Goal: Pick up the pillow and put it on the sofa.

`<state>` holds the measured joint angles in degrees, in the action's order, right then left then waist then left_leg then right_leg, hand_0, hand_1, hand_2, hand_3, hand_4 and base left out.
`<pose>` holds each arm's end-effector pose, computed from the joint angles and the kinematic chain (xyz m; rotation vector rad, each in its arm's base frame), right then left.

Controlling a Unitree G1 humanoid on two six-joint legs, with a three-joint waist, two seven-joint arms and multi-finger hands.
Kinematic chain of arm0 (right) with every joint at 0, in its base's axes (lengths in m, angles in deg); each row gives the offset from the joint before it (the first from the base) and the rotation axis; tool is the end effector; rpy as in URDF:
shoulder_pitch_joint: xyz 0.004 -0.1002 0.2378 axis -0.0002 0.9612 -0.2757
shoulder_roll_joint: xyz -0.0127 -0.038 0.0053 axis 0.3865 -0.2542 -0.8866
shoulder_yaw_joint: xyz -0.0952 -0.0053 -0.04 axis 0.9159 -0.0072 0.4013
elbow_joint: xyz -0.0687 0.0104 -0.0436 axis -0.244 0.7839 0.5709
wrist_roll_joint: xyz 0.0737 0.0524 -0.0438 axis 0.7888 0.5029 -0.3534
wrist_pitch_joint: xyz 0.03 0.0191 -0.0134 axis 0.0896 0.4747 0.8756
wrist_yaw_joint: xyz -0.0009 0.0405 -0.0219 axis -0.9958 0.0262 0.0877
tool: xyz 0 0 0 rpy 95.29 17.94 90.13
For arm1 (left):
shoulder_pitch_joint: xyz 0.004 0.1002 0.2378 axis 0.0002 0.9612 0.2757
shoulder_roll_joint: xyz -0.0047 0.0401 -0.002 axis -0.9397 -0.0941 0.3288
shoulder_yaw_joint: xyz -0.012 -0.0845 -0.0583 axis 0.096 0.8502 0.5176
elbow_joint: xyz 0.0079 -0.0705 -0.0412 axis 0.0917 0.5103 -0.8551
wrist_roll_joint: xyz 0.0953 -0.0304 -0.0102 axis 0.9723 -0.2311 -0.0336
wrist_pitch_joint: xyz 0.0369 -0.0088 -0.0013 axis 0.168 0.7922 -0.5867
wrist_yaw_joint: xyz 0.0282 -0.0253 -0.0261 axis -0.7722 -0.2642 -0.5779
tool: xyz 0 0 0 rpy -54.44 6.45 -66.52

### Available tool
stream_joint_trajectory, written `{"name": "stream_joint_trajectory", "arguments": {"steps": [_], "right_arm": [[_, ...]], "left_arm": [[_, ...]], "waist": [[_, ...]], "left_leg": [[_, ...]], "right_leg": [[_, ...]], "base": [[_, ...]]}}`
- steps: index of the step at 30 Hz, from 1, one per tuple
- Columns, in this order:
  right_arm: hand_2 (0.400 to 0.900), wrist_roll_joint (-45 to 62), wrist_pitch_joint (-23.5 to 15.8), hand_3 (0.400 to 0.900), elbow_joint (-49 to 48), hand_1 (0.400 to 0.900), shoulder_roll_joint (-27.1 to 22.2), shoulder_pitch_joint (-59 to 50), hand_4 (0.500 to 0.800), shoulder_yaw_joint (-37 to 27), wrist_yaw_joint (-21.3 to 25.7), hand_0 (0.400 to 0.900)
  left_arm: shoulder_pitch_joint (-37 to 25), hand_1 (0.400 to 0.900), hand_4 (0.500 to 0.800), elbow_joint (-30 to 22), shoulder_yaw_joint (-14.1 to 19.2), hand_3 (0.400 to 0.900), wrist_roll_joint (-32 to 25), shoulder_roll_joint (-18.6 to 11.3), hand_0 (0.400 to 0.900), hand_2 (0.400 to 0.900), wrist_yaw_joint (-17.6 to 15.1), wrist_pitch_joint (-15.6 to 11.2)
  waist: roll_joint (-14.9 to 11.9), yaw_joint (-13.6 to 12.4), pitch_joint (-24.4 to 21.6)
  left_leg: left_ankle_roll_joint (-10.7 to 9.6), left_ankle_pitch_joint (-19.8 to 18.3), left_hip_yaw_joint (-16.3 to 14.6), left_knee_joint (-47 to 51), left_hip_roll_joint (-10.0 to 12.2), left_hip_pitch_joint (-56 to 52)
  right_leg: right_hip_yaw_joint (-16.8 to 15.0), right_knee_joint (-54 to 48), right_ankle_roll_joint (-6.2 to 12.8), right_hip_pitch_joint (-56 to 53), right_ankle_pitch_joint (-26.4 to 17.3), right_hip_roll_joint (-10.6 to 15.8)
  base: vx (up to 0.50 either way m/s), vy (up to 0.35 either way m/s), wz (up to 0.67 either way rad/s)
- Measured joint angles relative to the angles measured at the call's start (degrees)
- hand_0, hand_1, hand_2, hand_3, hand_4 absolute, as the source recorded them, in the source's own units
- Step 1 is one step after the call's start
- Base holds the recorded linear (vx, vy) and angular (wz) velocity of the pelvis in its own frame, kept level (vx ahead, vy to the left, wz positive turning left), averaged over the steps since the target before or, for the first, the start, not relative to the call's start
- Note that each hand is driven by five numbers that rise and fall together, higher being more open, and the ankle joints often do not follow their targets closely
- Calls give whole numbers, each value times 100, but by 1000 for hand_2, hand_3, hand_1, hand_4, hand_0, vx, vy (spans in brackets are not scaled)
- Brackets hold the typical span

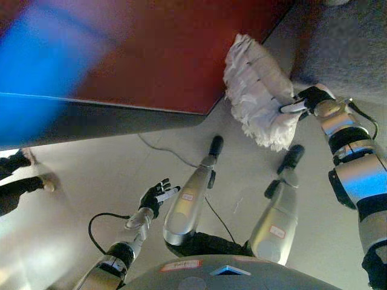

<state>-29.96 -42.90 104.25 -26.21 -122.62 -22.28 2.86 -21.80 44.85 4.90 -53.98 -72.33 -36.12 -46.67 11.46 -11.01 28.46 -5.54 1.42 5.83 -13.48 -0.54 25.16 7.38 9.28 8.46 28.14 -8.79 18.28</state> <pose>0.3345 -0.2736 0.1209 -0.8314 0.5436 -0.0543 0.1329 0.1923 -0.0909 -0.1052 0.8383 0.0472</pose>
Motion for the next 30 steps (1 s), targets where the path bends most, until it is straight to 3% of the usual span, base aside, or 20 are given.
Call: {"name": "stream_joint_trajectory", "arguments": {"steps": [9, 12, 24, 30], "right_arm": [[400, 112, -105, 400, -2235, 400, -171, 1277, 500, -83, -474, 400], [400, 259, -104, 400, -2683, 400, -327, 1529, 500, -83, -568, 400], [400, 404, 76, 400, -4463, 400, -827, 2502, 500, -706, -1329, 400], [400, 1232, 163, 400, -4645, 400, -1081, 2621, 500, -899, -1449, 400]], "left_arm": [[-201, 900, 800, 488, 653, 900, 447, -235, 900, 900, -282, 481], [-211, 900, 800, 614, 819, 900, 644, -336, 900, 900, -343, 514], [-8, 900, 800, 1034, 1678, 900, 1802, -463, 900, 900, -571, 722], [348, 900, 800, 1324, 1682, 900, 2025, -470, 900, 900, -580, 786]], "waist": [[-637, 333, 35], [-860, 353, -63], [-1412, 482, -660], [-1636, 622, -1210]], "left_leg": [[-235, -101, -233, 506, 665, -1164], [-298, -136, -322, 703, 813, -1567], [-402, -198, -514, 1230, 1083, -2630], [-407, -193, -611, 1399, 1110, -2907]], "right_leg": [[198, -794, -223, -1284, -219, -614], [192, -1005, -272, -1647, -229, -764], [126, -1414, -365, -2575, -177, -1059], [72, -1417, -357, -2724, -121, -1071]], "base": [[116, -171, -11], [129, -122, -2], [168, -49, -7], [90, 8, -2]]}}
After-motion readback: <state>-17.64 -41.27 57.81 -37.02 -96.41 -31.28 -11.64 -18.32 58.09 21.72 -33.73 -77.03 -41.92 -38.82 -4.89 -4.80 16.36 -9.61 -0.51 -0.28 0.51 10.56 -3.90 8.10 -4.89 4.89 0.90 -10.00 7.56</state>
